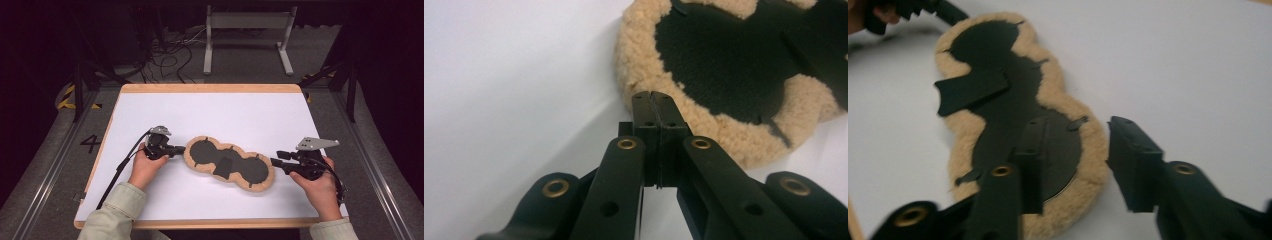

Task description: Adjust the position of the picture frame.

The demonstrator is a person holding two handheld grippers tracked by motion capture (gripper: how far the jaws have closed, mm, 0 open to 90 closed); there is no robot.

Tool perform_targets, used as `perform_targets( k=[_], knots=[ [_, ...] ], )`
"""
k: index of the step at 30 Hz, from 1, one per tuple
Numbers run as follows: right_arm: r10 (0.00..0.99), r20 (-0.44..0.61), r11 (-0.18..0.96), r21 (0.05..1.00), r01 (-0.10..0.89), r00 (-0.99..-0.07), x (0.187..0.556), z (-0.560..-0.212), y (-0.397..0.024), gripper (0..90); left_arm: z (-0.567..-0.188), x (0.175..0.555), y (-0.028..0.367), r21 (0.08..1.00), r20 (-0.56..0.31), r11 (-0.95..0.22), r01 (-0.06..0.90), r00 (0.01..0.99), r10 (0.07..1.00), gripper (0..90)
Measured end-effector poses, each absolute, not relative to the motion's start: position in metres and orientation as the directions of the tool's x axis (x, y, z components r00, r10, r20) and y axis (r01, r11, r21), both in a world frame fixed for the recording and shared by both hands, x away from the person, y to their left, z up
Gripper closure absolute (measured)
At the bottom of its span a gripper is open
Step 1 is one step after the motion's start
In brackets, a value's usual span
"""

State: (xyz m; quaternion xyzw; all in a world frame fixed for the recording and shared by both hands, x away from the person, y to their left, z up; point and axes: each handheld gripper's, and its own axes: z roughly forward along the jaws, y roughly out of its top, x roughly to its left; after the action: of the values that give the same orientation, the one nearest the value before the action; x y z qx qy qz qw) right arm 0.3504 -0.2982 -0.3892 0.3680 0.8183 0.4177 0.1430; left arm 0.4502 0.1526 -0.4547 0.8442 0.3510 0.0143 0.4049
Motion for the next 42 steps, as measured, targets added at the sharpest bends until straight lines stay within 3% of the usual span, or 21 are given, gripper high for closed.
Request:
perform_targets(
  k=[1,2,6,13,22,35,42],
  knots=[
    [0.722,0.073,0.38,0.789,0.483,-0.688,0.35,-0.389,-0.298,68.7,-0.455,0.45,0.153,0.694,-0.26,-0.426,0.581,0.753,0.604,86.4],
    [0.688,0.081,0.41,0.777,0.478,-0.722,0.348,-0.389,-0.295,81.0,-0.453,0.449,0.153,0.697,-0.245,-0.432,0.572,0.757,0.606,86.4],
    [0.616,0.056,0.523,0.716,0.462,-0.785,0.341,-0.388,-0.281,90.0,-0.444,0.443,0.153,0.702,-0.202,-0.458,0.545,0.77,0.606,85.6],
    [0.532,0.037,0.632,0.648,0.425,-0.846,0.337,-0.388,-0.258,90.0,-0.436,0.437,0.15,0.706,-0.15,-0.489,0.512,0.783,0.604,78.3],
    [0.485,0.059,0.7,0.572,0.428,-0.872,0.337,-0.399,-0.242,90.0,-0.432,0.439,0.16,0.726,-0.201,-0.424,0.541,0.758,0.621,69.2],
    [0.403,0.098,0.8,0.444,0.403,-0.91,0.334,-0.416,-0.22,90.0,-0.433,0.441,0.162,0.725,-0.208,-0.416,0.549,0.75,0.628,67.8],
    [0.424,0.08,0.819,0.391,0.42,-0.902,0.336,-0.424,-0.218,90.0,-0.434,0.441,0.162,0.723,-0.211,-0.415,0.552,0.749,0.629,67.7]
  ],
)
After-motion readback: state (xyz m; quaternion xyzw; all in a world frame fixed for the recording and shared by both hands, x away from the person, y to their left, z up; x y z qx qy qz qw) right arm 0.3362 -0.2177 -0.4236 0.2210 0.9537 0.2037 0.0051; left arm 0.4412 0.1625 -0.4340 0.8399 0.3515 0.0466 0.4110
